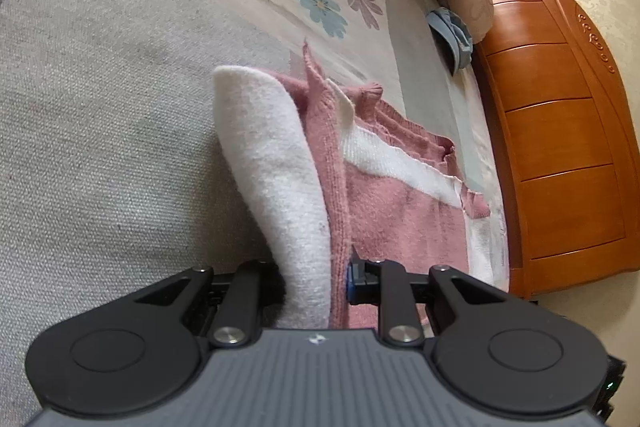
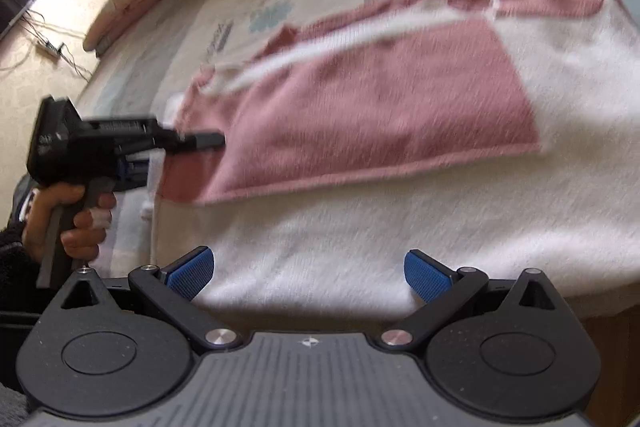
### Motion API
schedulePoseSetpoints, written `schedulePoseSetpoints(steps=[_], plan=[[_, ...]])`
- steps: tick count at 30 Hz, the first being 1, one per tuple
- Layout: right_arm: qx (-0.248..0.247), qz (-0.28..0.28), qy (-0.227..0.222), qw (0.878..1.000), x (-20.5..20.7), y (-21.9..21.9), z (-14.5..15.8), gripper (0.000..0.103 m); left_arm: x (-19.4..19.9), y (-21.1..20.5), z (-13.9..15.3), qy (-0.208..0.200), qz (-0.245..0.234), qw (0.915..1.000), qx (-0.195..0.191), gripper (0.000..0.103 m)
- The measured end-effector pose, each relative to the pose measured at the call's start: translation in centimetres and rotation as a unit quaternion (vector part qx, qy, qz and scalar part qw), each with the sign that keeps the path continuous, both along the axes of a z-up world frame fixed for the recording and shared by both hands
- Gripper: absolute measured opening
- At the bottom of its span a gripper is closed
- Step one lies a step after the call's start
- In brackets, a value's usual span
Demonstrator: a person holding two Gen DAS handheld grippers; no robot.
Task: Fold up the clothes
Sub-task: 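Lift the gripped side edge with the left gripper and fold it over the sweater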
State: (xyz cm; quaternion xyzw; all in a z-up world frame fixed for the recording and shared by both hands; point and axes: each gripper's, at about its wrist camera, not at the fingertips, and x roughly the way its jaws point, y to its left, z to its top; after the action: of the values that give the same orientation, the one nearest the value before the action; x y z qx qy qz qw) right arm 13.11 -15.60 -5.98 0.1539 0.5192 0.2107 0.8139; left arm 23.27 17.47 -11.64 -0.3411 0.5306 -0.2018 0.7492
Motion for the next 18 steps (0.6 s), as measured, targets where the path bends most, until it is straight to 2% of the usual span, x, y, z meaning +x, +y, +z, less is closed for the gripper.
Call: schedulePoseSetpoints(steps=[1, 10, 18], plan=[[-0.004, -0.003, -0.011, 1.000, 0.2, -0.4, 0.4, 0.103, 0.0, -0.1, 0.1, 0.002, 0.002, 1.0000, 0.003, 0.019], [-0.028, 0.005, -0.094, 0.995, 2.7, -4.1, 3.0, 0.103, -0.3, -1.9, 2.9, -0.004, 0.006, 0.9983, 0.058, 0.019], [-0.010, 0.030, -0.136, 0.990, 4.4, -8.0, 3.5, 0.103, -0.6, -4.1, 6.6, 0.000, 0.017, 0.9955, 0.094, 0.019]])
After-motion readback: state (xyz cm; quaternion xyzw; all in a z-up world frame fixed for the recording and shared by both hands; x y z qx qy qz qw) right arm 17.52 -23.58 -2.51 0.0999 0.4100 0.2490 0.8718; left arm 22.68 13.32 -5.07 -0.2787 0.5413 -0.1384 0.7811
